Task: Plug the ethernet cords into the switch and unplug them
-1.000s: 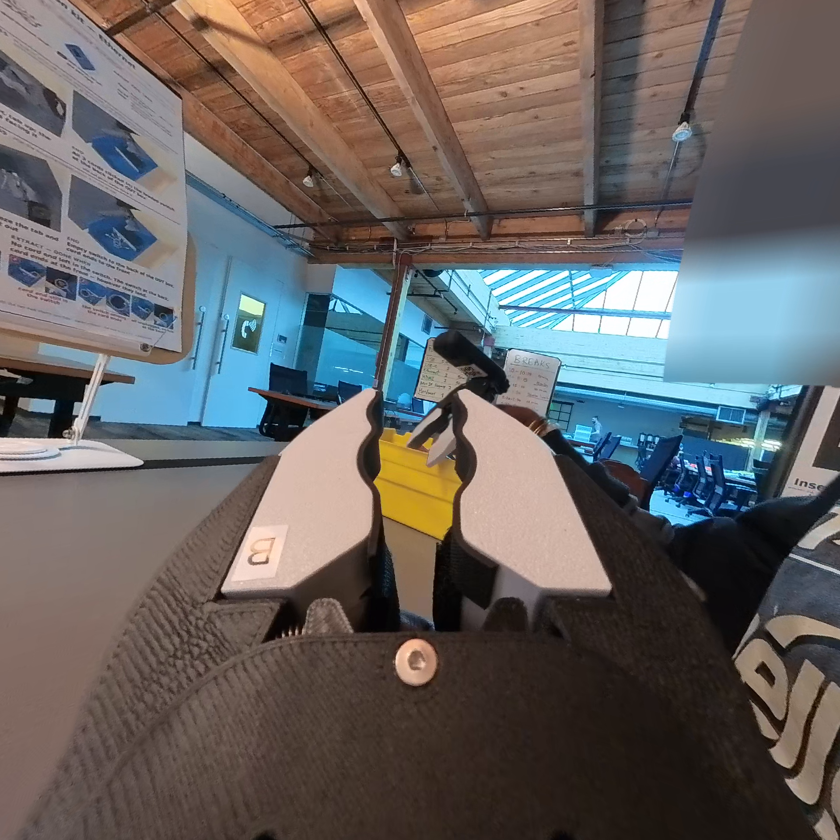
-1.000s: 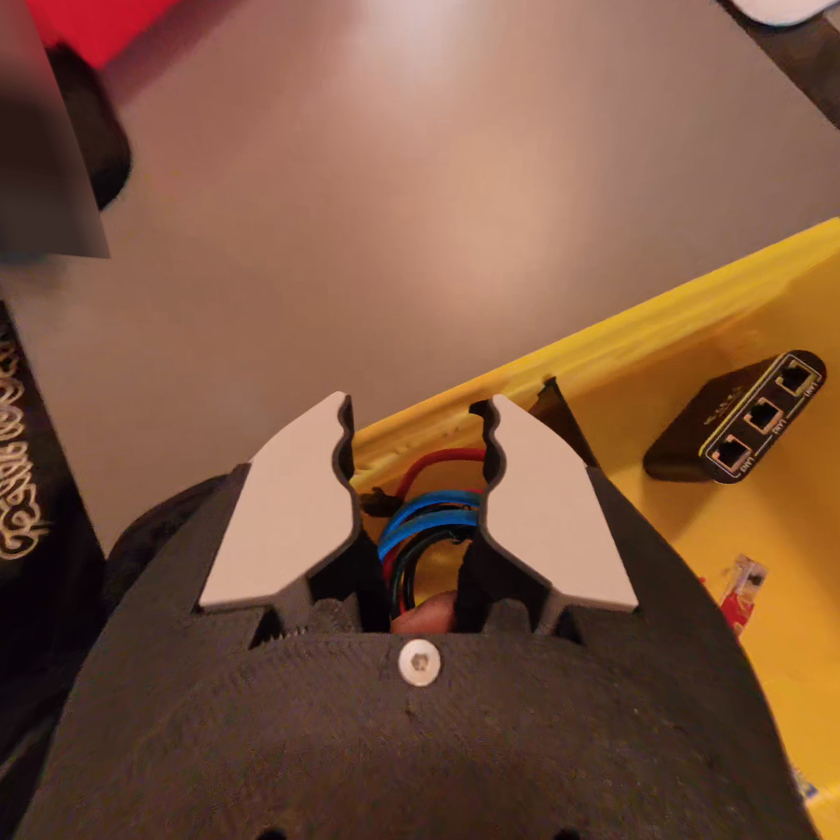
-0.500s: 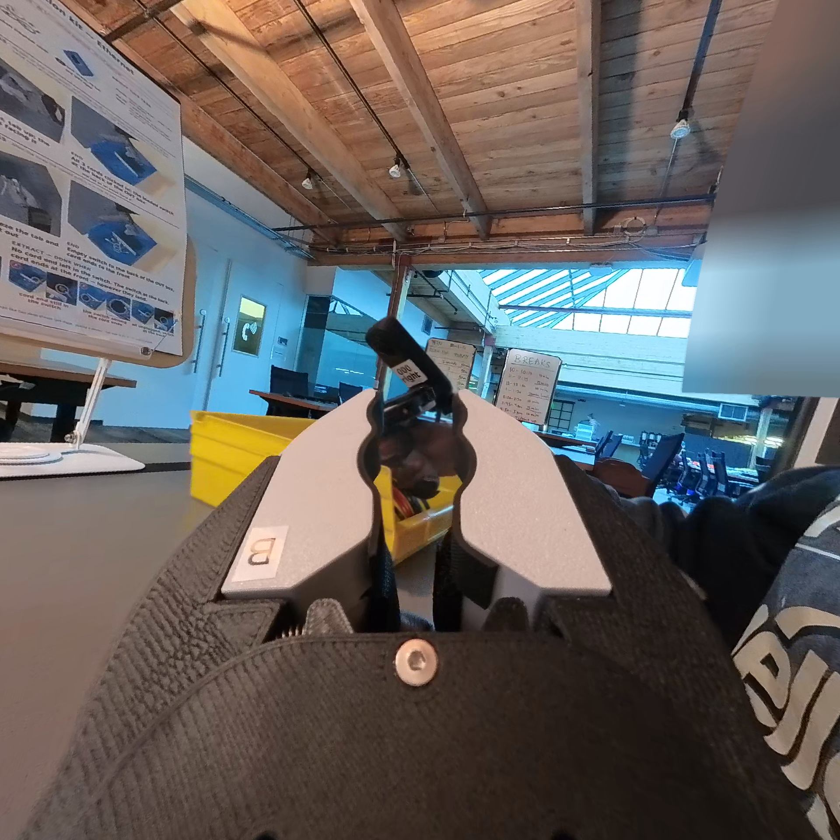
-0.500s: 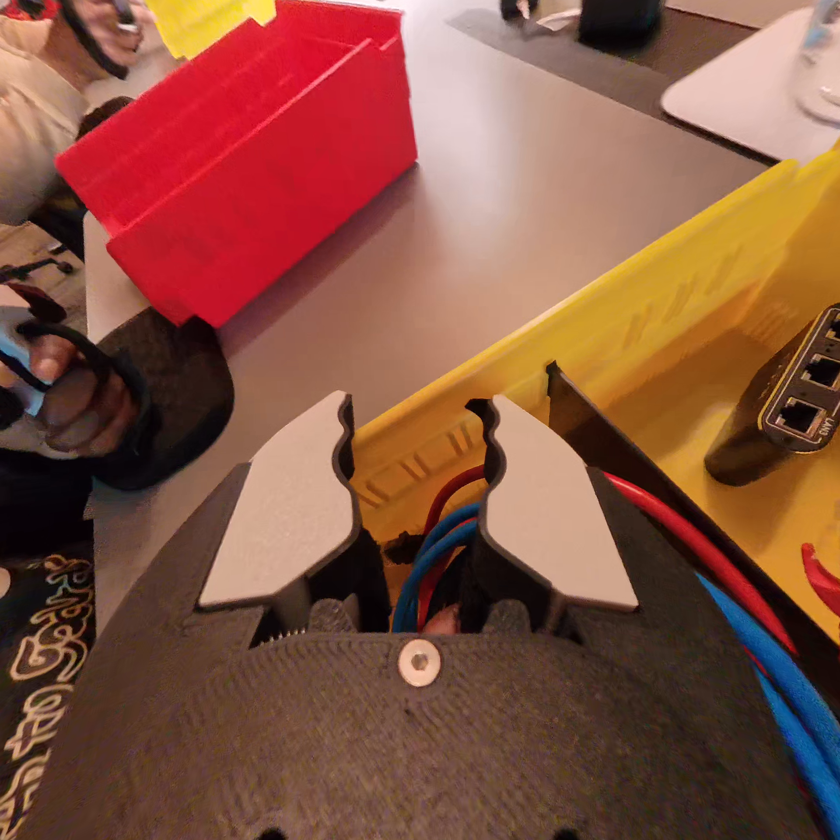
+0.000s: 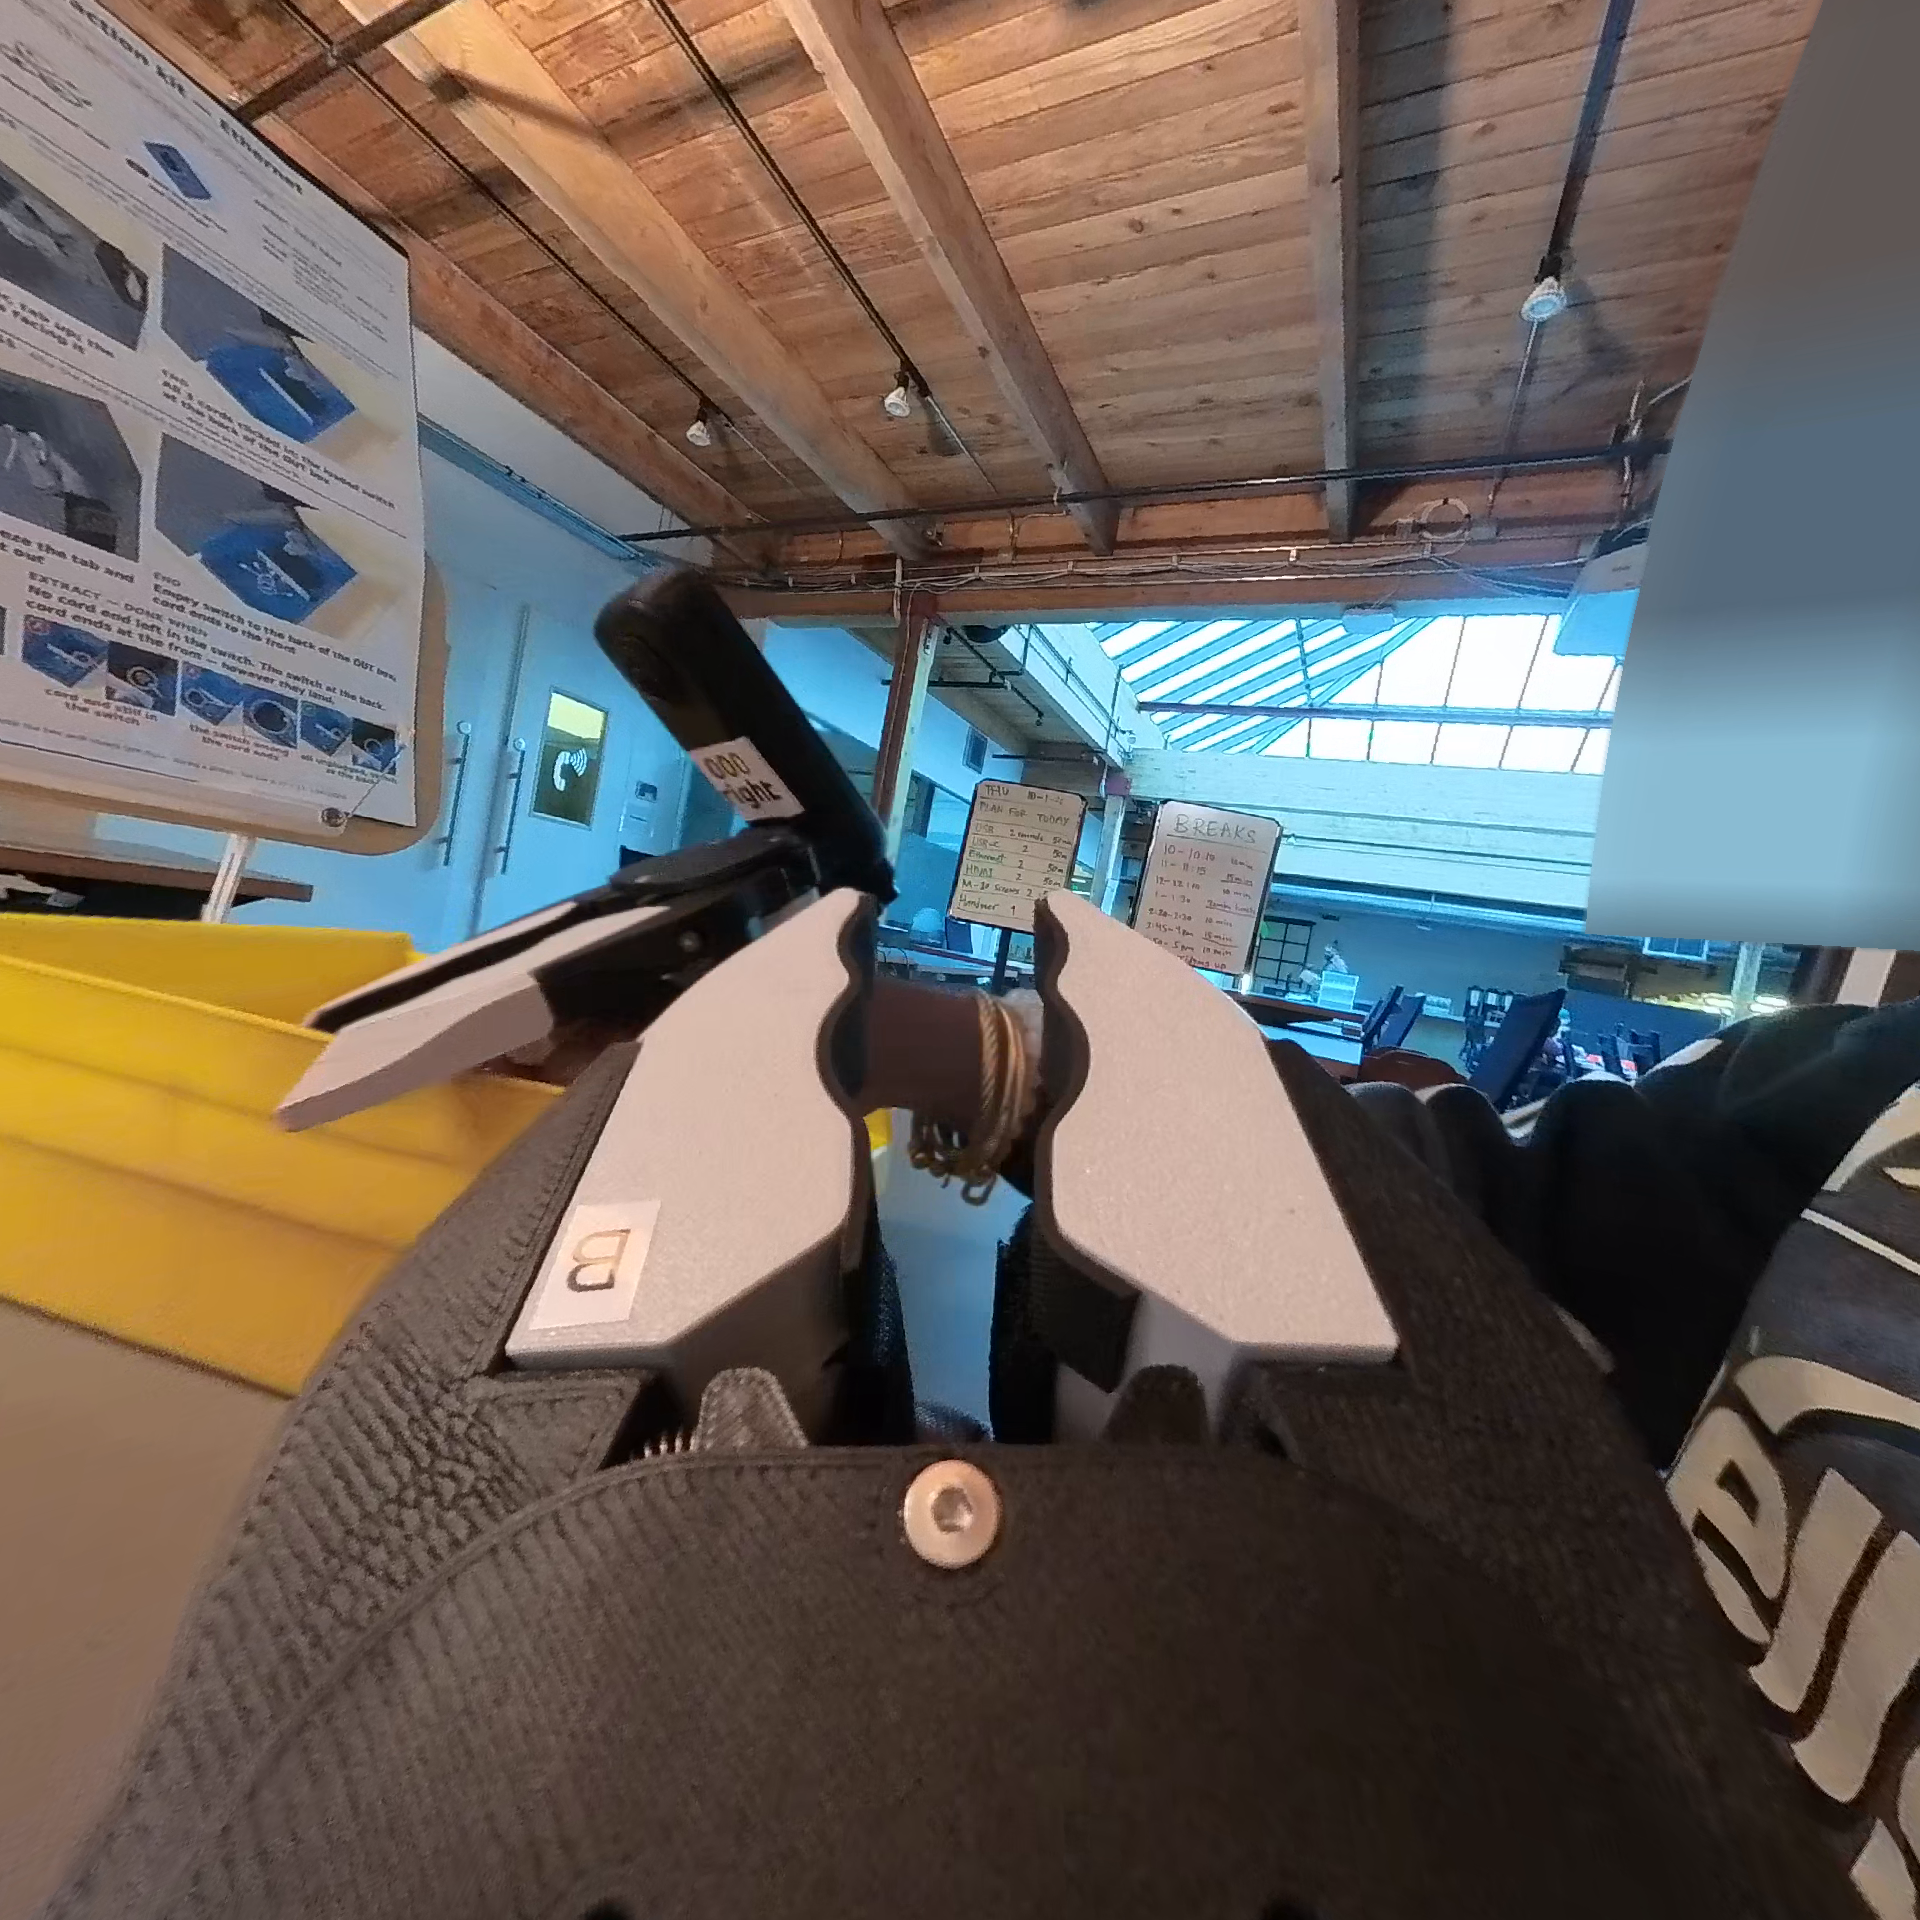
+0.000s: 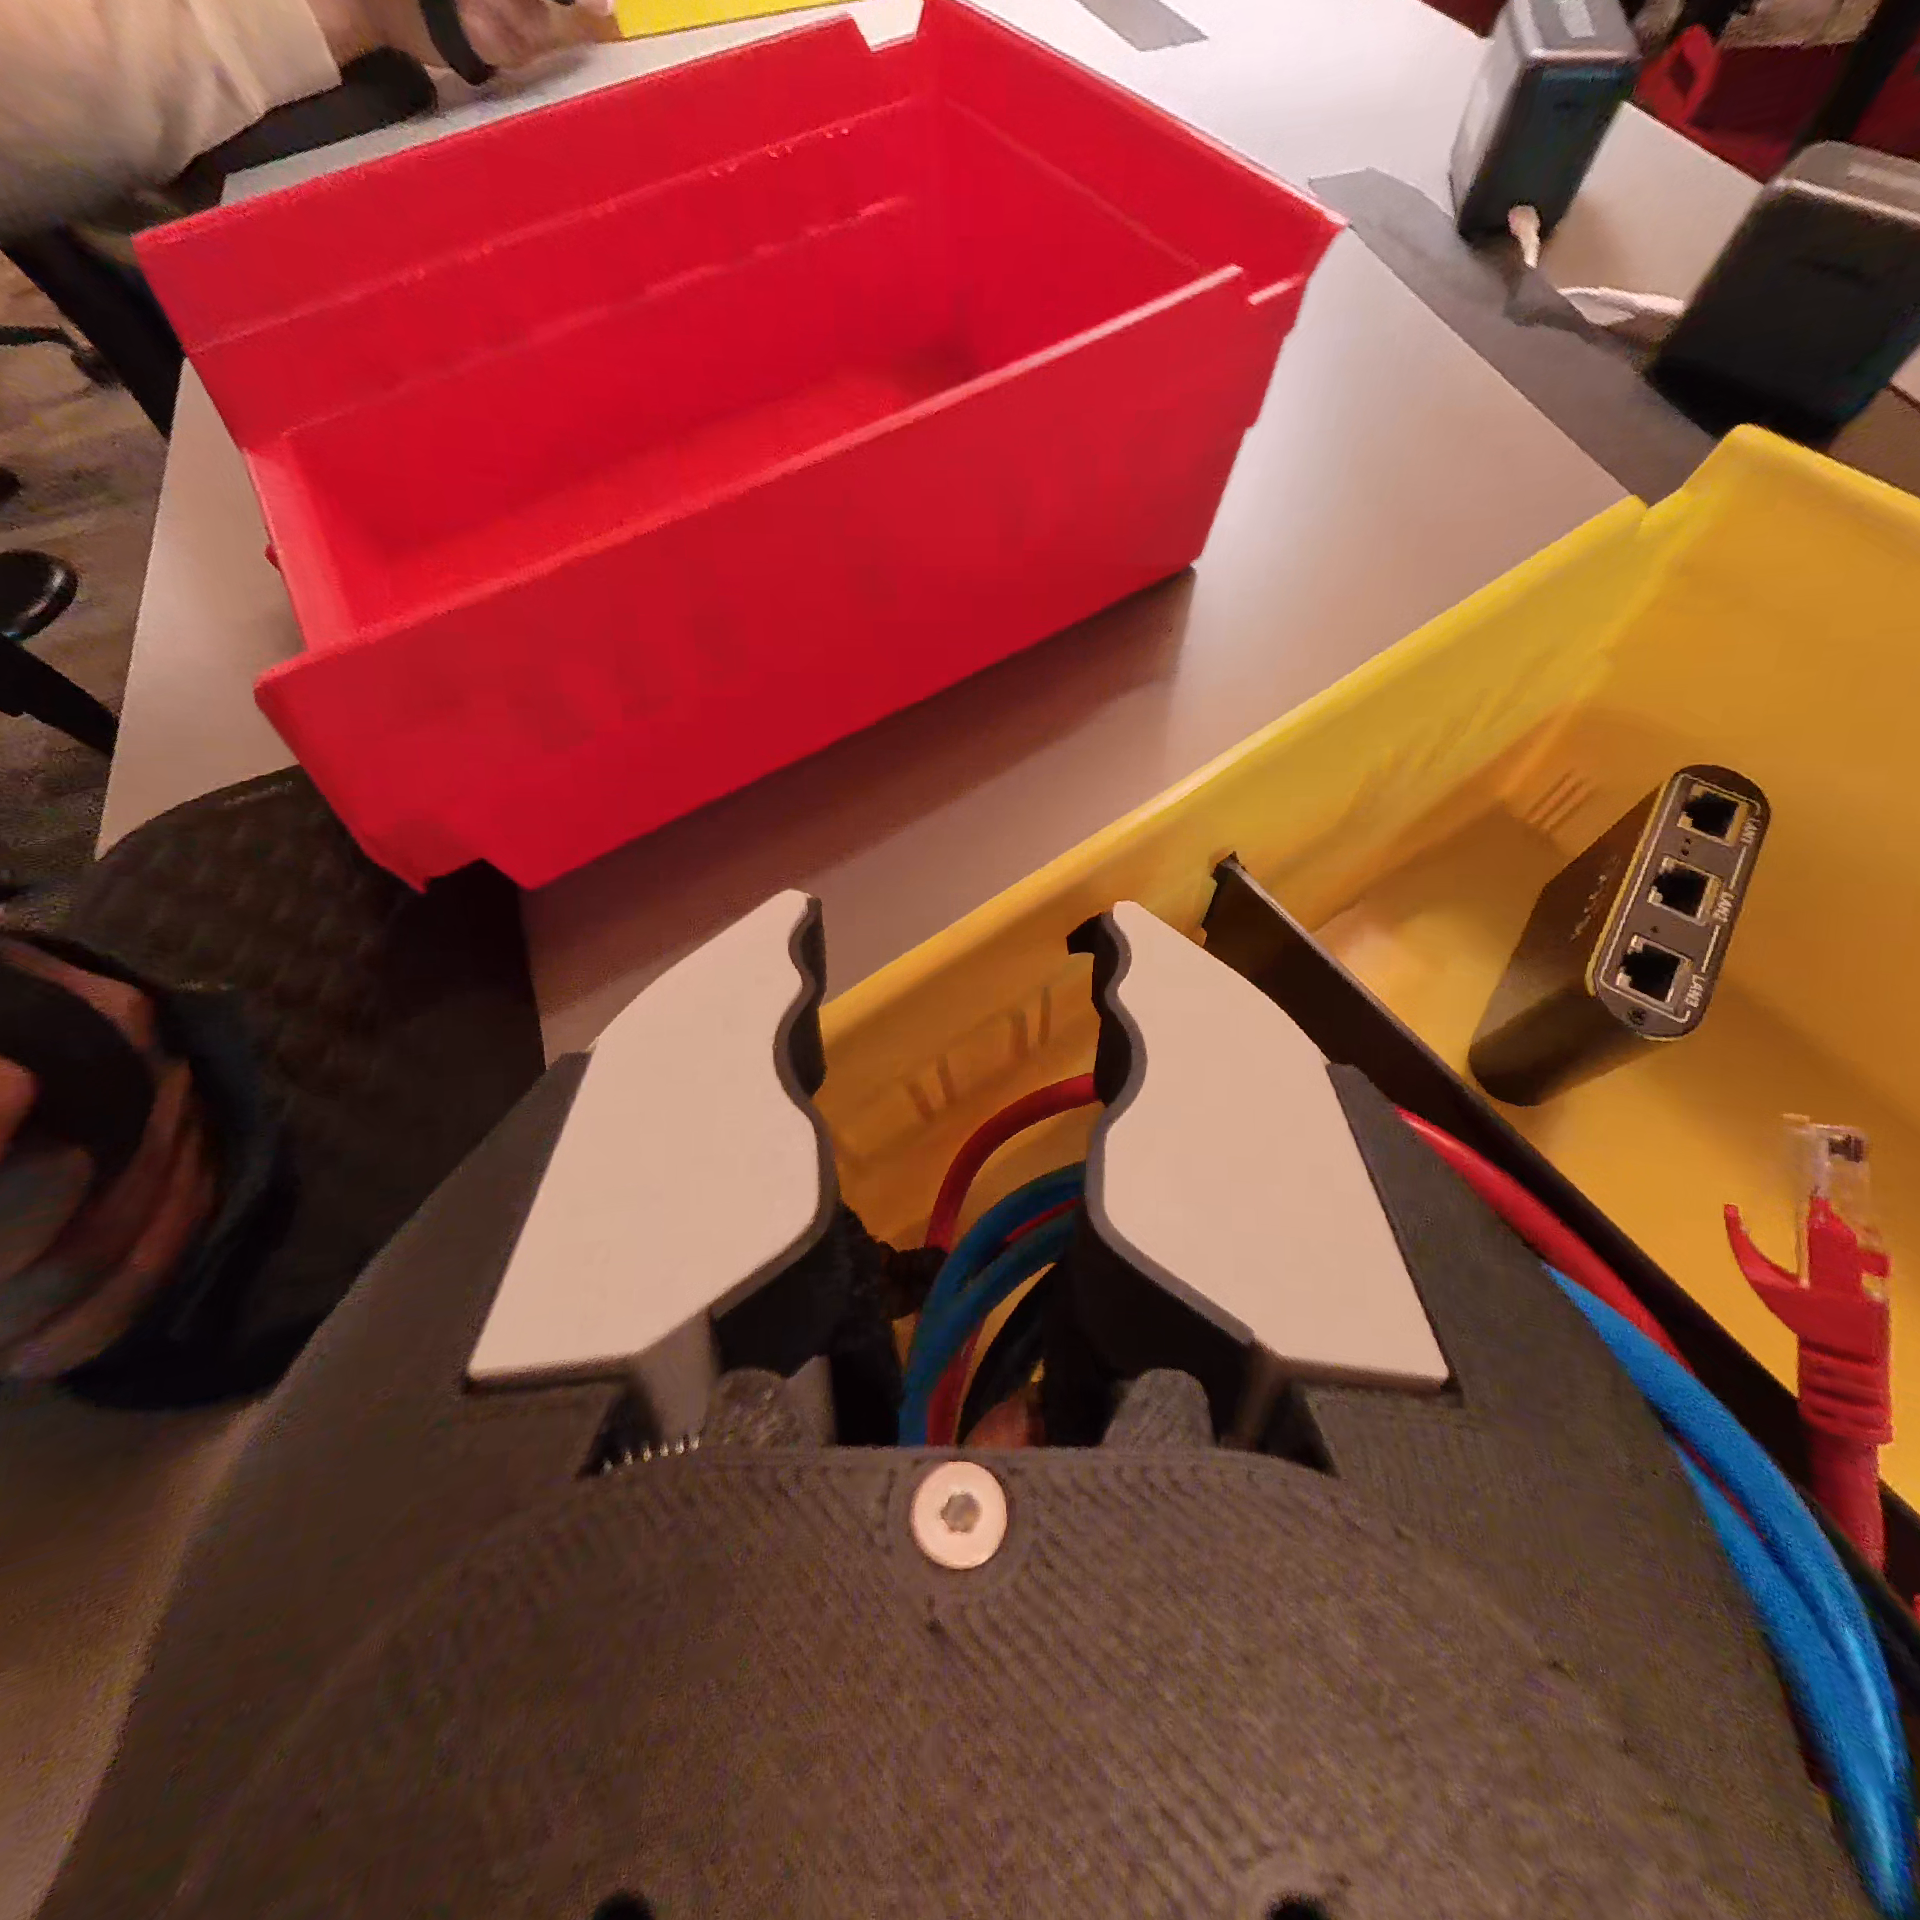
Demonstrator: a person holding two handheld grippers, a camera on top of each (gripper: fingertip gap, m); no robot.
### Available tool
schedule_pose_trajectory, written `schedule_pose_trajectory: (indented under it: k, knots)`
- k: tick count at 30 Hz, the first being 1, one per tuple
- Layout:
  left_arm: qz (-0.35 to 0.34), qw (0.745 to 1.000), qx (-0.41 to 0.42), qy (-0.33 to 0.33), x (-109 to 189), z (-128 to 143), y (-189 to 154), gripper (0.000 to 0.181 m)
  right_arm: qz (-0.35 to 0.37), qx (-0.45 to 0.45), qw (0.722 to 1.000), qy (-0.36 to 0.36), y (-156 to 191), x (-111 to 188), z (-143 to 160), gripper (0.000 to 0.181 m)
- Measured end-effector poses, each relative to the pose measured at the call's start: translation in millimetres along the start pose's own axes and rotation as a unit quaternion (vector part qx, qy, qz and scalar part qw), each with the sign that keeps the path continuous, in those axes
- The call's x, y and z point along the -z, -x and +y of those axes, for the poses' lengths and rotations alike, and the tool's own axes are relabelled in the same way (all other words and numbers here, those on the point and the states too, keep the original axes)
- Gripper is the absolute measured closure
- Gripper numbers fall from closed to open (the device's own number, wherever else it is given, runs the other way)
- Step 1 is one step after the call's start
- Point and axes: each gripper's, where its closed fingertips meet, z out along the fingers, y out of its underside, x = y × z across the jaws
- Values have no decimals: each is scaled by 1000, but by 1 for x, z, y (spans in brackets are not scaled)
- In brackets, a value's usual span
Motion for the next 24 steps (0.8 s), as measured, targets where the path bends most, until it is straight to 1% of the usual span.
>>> schedule_pose_trajectory:
  k: [3, 8, 15, 18, 19, 20, 21, 22, 24]
  knots:
    - [1, 1000, -1, 0, 0, 0, 0, 153, -27, 7, 1000, 3, 6, -12, -6, 133]
    - [1, 1000, 0, -2, 1, -1, -1, 153, -64, 4, 998, -20, 16, -29, -16, 132]
    - [3, 1000, 2, -4, 2, -2, -1, 153, -52, 62, 996, -31, 25, -36, -23, 137]
    - [3, 1000, 1, -4, 2, -2, -1, 153, -23, 100, 994, -47, 23, -34, -26, 138]
    - [3, 1000, 1, -4, 2, -2, -1, 153, 1, 131, 990, -57, 21, -33, -29, 134]
    - [3, 1000, 1, -4, 2, -2, -1, 153, 37, 169, 982, -72, 16, -29, -34, 126]
    - [3, 1000, 1, -4, 3, -2, -1, 153, 76, 205, 971, -99, 13, -23, -44, 119]
    - [3, 1000, 1, -5, 3, -3, -1, 153, 99, 233, 958, -138, 15, -14, -57, 115]
    - [3, 1000, 2, -5, 3, -3, -1, 153, 110, 242, 934, -238, 30, 11, -86, 111]
